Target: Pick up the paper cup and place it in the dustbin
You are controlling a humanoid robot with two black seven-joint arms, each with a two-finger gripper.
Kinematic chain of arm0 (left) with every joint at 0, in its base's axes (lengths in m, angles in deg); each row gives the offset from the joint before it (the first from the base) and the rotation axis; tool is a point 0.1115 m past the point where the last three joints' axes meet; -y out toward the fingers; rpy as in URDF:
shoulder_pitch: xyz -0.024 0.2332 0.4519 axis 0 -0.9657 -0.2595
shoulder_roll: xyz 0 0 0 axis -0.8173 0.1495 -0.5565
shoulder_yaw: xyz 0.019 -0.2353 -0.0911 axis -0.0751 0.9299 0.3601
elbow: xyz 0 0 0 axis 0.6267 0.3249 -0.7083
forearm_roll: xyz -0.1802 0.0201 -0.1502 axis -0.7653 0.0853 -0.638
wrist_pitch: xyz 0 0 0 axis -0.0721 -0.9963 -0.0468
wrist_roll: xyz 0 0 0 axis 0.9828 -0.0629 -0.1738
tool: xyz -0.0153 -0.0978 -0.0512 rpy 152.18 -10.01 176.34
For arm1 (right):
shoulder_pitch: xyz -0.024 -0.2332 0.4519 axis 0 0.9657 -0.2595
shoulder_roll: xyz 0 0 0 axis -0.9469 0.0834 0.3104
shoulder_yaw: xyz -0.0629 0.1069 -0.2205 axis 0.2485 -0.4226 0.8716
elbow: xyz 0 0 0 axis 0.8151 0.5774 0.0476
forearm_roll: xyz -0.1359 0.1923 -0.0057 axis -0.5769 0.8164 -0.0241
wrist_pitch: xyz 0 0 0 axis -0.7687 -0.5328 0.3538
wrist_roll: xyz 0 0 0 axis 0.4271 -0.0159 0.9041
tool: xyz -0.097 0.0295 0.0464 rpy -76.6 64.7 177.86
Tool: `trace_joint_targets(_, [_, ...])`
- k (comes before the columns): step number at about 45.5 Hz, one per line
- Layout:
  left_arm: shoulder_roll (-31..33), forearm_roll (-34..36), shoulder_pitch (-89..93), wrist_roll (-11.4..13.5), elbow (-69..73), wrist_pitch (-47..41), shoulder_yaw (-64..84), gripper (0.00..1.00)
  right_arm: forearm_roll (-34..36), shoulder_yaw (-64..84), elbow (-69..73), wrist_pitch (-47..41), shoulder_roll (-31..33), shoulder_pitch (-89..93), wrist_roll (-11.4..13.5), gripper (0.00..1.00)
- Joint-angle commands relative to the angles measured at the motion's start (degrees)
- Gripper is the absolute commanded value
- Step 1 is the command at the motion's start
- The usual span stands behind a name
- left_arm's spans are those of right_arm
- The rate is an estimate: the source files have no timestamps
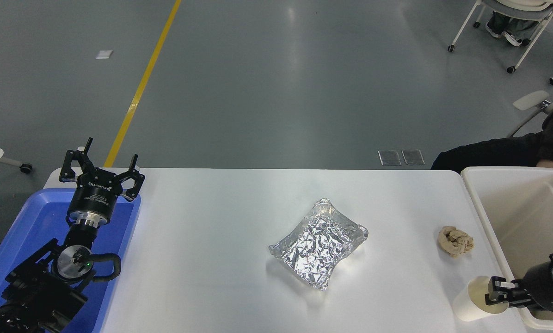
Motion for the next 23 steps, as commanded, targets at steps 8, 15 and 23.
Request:
trace_joint_targets(8, [-0.04,0.00,0.08,-0.09,0.01,-0.01,0.00,1.00,-0.34,0.00,1.11,-0.48,3.15,-1.45,-0.34,0.00])
trace_joint_targets(15, [0.05,0.00,0.08,-0.17,-0.08,0.08,0.00,1.00,-3.15,2.20,7.07,-4.95,9.48,-10.75,-0.34,0.00])
trace_joint_targets(23, [0.05,0.09,0.17,-0.26,-0.08,0.43,-0.09,1.00,-2.90,8.25,11.57,-15.50,12.21,-30.43,-0.17,0.00])
